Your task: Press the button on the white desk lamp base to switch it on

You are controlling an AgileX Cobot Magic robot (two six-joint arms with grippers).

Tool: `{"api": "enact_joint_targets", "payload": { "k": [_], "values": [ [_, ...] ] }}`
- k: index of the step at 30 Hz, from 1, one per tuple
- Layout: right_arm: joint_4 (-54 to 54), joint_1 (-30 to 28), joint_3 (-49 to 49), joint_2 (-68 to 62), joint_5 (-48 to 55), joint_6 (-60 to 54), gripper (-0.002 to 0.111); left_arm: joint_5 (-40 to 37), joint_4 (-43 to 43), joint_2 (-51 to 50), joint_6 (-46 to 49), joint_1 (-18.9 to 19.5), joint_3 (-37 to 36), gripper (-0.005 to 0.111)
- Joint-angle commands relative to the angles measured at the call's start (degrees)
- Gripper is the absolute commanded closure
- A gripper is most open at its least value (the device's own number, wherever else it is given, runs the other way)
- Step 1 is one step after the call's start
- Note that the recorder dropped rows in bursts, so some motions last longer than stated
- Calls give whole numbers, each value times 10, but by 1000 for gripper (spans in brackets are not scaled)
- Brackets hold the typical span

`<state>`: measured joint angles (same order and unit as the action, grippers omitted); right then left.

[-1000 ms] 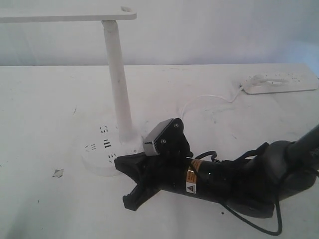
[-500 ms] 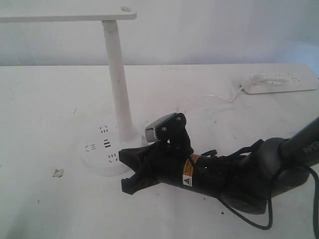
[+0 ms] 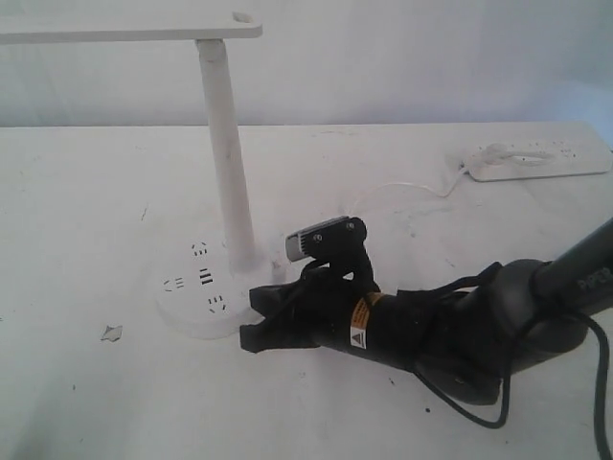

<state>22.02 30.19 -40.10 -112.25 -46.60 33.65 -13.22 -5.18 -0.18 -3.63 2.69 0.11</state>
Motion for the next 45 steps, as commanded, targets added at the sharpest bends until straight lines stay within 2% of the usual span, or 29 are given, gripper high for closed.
{"api": "enact_joint_targets", "payload": {
  "k": [1, 4, 16, 20, 45],
  "values": [
    [4, 1, -40, 2, 65, 11, 108, 0, 2, 2, 0, 0, -1, 107],
    [10, 1, -54, 2, 116, 11, 108, 0, 2, 2, 0, 0, -1, 107],
    [10, 1, -70, 2, 142, 14, 108, 0, 2, 2, 0, 0, -1, 107],
    [32, 1, -99, 0, 197, 13, 108, 0, 2, 2, 0, 0, -1, 107],
    [51, 1, -148, -50, 201, 52, 108, 0, 2, 2, 0, 0, -1, 107]
  ]
}}
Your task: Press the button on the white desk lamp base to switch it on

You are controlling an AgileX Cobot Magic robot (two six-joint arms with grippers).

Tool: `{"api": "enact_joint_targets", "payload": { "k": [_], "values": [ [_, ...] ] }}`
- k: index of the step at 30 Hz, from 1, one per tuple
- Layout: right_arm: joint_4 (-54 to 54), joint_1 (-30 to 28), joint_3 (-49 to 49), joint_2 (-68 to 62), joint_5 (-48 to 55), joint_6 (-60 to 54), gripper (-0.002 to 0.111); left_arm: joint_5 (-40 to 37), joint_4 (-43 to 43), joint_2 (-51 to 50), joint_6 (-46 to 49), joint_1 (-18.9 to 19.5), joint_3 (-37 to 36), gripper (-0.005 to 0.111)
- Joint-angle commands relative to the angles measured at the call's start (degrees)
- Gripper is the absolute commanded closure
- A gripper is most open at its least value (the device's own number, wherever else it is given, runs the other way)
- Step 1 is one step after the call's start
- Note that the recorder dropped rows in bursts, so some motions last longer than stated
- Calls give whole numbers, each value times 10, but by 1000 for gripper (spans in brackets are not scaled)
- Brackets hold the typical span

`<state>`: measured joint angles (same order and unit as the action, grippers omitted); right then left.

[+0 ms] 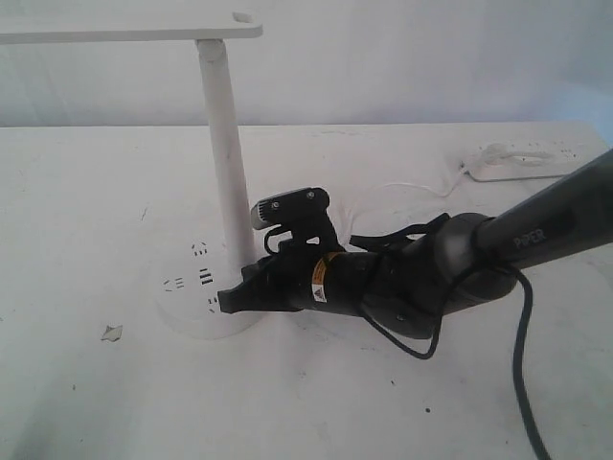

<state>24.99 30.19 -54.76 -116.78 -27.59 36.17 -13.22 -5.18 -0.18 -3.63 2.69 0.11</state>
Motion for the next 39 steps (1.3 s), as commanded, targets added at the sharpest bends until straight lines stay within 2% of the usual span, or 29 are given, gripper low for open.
{"api": "enact_joint_targets", "payload": {
  "k": [1, 5, 24, 29, 39],
  "values": [
    [43, 1, -1, -5, 10, 43, 108, 0, 2, 2, 0, 0, -1, 107],
    [107, 1, -1, -5, -1, 98, 108, 0, 2, 2, 0, 0, -1, 107],
    [108, 1, 2, 43, 9, 102, 108, 0, 2, 2, 0, 0, -1, 107],
    [108, 1, 3, 40, 41, 102, 108, 0, 2, 2, 0, 0, -1, 107],
    [104, 1, 84, 78, -110, 51, 108, 0, 2, 2, 0, 0, -1, 107]
  ]
}}
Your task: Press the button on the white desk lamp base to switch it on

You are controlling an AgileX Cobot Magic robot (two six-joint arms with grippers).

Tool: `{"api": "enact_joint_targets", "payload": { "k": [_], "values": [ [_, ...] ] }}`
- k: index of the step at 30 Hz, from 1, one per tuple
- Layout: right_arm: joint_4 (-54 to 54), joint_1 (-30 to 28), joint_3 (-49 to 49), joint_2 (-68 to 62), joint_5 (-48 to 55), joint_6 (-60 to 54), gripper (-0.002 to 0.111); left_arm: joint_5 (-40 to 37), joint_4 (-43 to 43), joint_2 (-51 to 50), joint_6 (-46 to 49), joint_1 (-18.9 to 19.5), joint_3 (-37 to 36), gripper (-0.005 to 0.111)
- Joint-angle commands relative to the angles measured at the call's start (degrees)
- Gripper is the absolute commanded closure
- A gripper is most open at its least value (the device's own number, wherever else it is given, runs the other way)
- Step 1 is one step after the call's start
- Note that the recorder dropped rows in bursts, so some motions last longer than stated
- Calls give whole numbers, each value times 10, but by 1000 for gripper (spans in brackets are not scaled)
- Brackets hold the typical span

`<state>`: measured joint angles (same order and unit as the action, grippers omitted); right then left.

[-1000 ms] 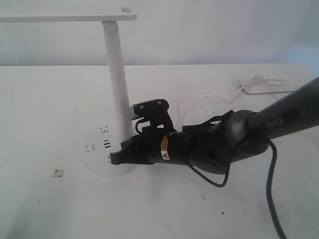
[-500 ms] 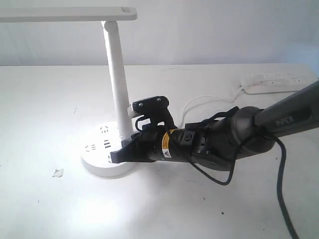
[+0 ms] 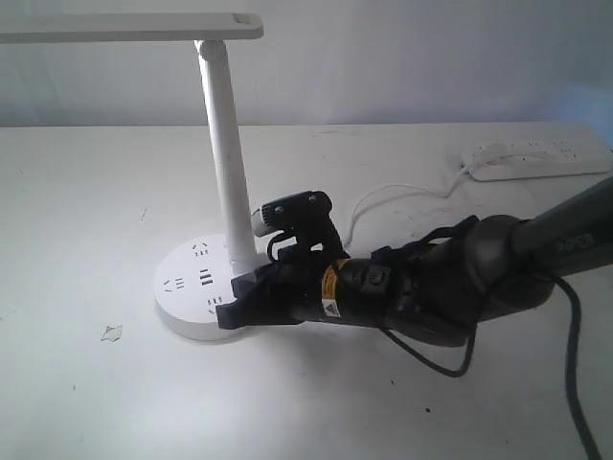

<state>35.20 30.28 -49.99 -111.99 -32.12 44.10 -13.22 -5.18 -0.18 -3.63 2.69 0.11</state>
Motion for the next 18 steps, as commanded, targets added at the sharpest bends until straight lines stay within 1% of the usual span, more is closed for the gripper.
{"api": "enact_joint_targets", "payload": {
  "k": [1, 5, 9, 11, 13, 17, 18],
  "values": [
    [-3, 0, 50, 43, -78, -39, 108, 0, 2, 2, 0, 0, -1, 107],
    [-71, 0, 109, 89, -98, -122, 108, 0, 2, 2, 0, 0, -1, 107],
    [-208, 0, 181, 144, -118, -258, 108, 0, 2, 2, 0, 0, -1, 107],
    [-279, 0, 221, 165, -157, -314, 108, 0, 2, 2, 0, 0, -1, 107],
    [-334, 0, 268, 183, -220, -351, 108, 0, 2, 2, 0, 0, -1, 107],
    [-367, 0, 353, 195, -361, -364, 108, 0, 2, 2, 0, 0, -1, 107],
    [-372, 0, 369, 195, -378, -364, 108, 0, 2, 2, 0, 0, -1, 107]
  ]
}}
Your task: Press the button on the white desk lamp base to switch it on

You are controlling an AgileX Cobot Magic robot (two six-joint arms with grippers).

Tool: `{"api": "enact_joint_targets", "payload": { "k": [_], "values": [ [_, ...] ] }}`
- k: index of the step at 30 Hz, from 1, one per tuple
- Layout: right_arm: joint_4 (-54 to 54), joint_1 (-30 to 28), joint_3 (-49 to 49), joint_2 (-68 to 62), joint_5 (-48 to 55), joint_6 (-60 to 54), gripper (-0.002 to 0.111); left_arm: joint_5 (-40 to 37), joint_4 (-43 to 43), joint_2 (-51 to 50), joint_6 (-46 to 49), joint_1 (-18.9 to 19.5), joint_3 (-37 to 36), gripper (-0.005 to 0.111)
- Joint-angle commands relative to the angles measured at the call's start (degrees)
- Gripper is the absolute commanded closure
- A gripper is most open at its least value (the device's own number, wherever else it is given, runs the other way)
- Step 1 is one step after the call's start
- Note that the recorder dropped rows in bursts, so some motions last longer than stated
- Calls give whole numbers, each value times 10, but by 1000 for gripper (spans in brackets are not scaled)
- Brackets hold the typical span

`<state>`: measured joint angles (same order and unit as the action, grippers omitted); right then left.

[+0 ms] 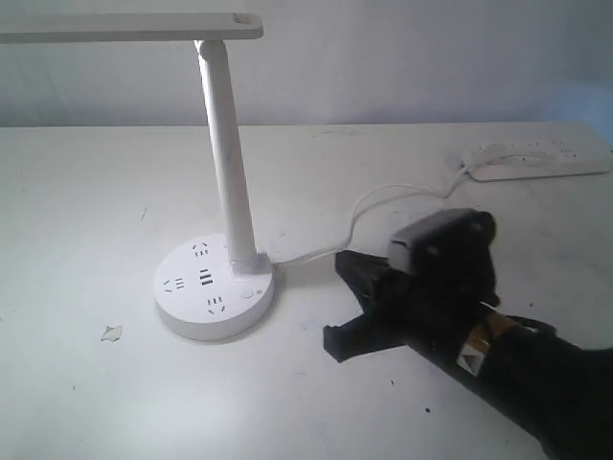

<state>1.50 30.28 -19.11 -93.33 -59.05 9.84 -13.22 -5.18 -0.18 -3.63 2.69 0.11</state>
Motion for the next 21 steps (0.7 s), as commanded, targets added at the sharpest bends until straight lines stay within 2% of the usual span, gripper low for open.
{"api": "enact_joint_targets", "payload": {
  "k": [1, 9, 12, 21],
  "values": [
    [-45, 0, 78, 9, -109, -21, 108, 0, 2, 2, 0, 0, -1, 107],
    [-155, 0, 161, 38, -109, -31, 108, 0, 2, 2, 0, 0, -1, 107],
    [-167, 0, 189, 71, -109, -35, 108, 0, 2, 2, 0, 0, -1, 107],
    [-174, 0, 191, 230, -109, -53, 108, 0, 2, 2, 0, 0, -1, 107]
  ]
}}
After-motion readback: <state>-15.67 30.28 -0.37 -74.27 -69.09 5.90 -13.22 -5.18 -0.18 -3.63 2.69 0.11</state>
